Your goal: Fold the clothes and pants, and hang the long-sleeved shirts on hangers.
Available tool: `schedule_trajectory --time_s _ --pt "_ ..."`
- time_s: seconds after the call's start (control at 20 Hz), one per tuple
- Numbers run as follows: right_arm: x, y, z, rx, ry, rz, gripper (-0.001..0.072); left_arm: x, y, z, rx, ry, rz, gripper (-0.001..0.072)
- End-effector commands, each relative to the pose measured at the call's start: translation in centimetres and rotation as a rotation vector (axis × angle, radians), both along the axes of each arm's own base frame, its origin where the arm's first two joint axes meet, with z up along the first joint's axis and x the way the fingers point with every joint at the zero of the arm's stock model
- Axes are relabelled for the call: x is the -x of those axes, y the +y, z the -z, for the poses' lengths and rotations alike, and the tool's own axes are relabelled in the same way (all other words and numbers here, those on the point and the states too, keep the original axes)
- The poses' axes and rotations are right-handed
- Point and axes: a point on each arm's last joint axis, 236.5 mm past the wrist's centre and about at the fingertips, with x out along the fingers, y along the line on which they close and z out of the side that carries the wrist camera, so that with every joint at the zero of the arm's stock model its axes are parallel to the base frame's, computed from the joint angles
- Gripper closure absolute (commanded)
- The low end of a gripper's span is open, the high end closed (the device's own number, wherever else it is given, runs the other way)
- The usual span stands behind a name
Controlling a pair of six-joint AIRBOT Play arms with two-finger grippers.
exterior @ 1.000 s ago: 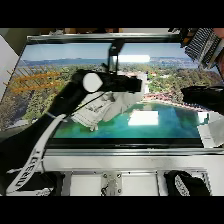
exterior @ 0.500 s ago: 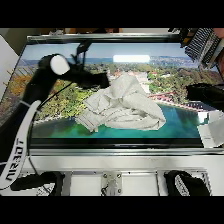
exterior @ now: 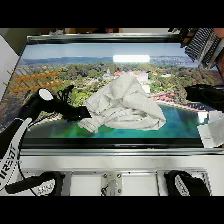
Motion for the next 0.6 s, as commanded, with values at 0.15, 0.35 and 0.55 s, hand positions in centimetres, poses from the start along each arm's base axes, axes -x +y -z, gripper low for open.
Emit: schedule_trajectory --time_s 0.15,0.35,0.55 --pt "0.4 1.0 3.7 -0.022 0.153 -0.057 0.0685 -0.2 -2.4 1.3 0.004 0.024 0.121 0.0028" --pt "-0.7 4.1 7.0 -0.032 0.245 -0.149 0.0685 0.7 0.7 3.3 -0.163 0.036 0.179 0.0027" --pt "-2.8 8.1 9.9 -0.029 0.271 -0.229 0.0684 0.5 -0.7 3.8 -0.031 0.075 0.034 0.0027"
